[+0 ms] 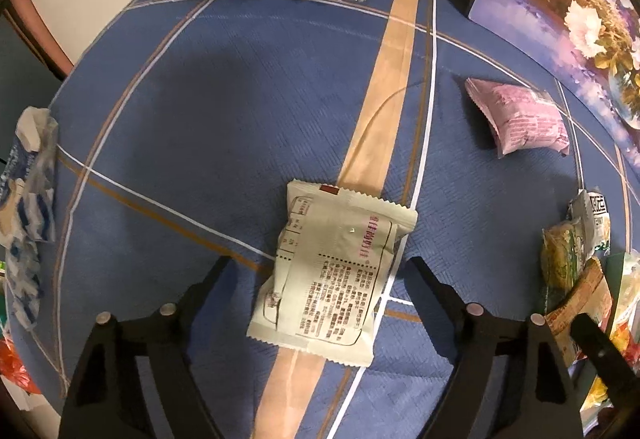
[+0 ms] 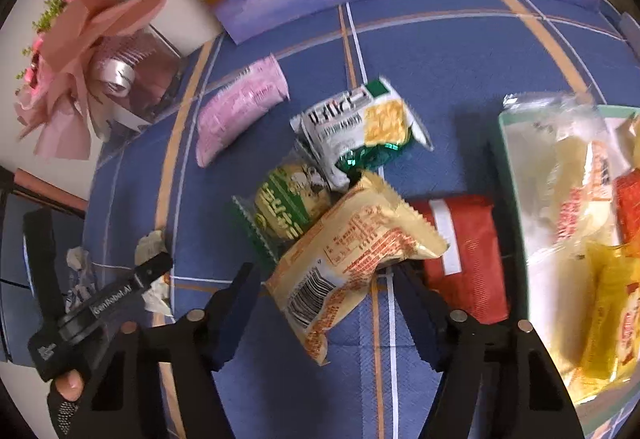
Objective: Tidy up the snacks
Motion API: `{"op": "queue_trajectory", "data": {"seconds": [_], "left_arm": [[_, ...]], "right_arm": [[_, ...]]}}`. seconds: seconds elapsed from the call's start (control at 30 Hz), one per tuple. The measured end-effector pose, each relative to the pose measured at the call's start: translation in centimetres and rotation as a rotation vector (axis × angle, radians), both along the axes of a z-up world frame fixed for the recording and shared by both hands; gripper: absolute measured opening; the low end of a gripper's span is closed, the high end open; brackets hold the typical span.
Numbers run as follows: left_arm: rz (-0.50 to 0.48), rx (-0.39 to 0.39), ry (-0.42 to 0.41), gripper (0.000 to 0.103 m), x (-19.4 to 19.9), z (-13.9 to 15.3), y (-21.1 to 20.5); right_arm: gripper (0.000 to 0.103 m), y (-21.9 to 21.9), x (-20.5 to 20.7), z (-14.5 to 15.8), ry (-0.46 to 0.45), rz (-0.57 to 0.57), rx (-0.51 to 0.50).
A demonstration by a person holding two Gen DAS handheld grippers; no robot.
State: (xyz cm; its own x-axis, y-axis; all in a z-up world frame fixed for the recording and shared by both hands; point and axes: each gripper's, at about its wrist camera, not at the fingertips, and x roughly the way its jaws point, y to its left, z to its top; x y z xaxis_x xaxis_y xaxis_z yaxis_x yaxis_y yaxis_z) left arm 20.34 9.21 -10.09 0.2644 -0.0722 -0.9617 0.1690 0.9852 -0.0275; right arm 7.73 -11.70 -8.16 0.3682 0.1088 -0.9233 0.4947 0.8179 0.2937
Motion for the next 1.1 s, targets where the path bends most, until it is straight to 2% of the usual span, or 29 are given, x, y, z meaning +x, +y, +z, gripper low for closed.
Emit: {"op": "queue_trajectory", "data": {"seconds": [0.3, 0.37, 0.43, 0.5, 0.8, 1.1], "left_arm": [[-0.012, 0.02, -0.038, 0.084, -0.5, -0.5, -0.4], [-0.013, 0.016, -0.049, 0.076, -0.6, -0.4, -0.5], [-0.021, 0.018, -0.063, 0.057, -0.7, -0.1, -0.8], [-0.024, 0.013, -0.064, 0.054, -0.8, 0.2, -1.0], [0.018, -0.025, -0.034, 0.053, -1.5, 1.2, -0.6], [0.027, -0.073, -0.058, 0.053, -3.6, 5.0, -2.3]], "right_arm": [[0.065, 0.3, 0.3, -1.0, -0.003, -0.008, -0.008], [0.061, 0.3, 0.3, -1.0, -0.009, -0.013, -0.012], [0.05, 0.1, 0.1, -0.9, -0.023, -0.018, -0.004], [0.049, 0.0, -0.2, -0.7, -0.035, -0.02, 0.003], [0.043, -0.3, -1.5, 0.3, -0.047, -0.017, 0.017], [0.039, -1.4, -3.4, 3.3, -0.109, -0.015, 0.041]]}}
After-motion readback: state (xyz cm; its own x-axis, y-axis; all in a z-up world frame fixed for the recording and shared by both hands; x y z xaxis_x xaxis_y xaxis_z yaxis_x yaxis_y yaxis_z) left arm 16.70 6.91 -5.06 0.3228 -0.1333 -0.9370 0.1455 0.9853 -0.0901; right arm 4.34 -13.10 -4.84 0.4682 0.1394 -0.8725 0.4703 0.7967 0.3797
